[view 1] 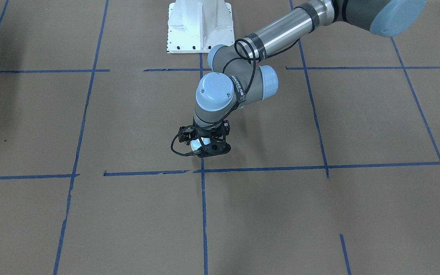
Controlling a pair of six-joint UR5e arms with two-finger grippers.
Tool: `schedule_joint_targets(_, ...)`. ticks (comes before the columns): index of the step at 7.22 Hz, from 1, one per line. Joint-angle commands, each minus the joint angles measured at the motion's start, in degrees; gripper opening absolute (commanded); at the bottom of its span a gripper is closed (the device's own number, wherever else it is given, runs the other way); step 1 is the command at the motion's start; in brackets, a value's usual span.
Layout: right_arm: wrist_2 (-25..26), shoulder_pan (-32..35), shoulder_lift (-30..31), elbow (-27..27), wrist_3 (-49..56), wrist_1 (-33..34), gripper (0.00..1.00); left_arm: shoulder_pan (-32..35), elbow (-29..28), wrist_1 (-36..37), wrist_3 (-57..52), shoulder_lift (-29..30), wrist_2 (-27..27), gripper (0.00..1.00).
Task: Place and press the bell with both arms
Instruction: 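Lower the bell onto the grid center and open the left gripper, then withdraw the left gripper from the bell while the right arm approaches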
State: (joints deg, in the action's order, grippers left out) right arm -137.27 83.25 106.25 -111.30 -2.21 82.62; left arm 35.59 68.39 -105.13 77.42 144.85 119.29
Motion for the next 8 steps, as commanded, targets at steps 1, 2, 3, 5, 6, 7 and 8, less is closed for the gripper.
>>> schedule_joint_targets(1, 0.0, -5.9, -7.4, -0.1, -12.1, -0.1, 1.00, 1.8, 16.3, 0.0, 0.0, -10.8, 0.2, 1.00)
schedule_joint_targets(2, 0.1, -8.9, -12.0, -0.1, -19.1, -0.1, 1.00, 2.8, 22.5, 1.1, -0.1, -15.3, 0.4, 1.00)
schedule_joint_targets(3, 0.2, -12.6, -17.0, -0.3, -27.8, -0.2, 1.00, 4.8, 29.4, 4.3, -0.2, -20.0, 2.2, 1.00)
schedule_joint_targets(5, 1.3, -21.3, -27.4, -0.1, -45.0, -0.1, 1.00, 7.6, 39.6, 6.3, -4.0, -29.0, 3.1, 1.00)
schedule_joint_targets(6, 5.7, -27.5, -32.6, 0.1, -52.6, -0.1, 1.00, 9.0, 42.4, 6.4, -6.0, -32.9, 3.1, 1.00)
schedule_joint_targets(7, 12.7, -34.2, -36.6, 0.1, -58.8, -0.1, 1.00, 10.6, 43.9, 8.2, -6.6, -35.8, 3.1, 1.00)
schedule_joint_targets(8, 19.1, -41.3, -40.8, 0.6, -62.7, 0.0, 0.97, 11.8, 46.0, 9.2, -11.7, -39.1, 3.1, 1.00)
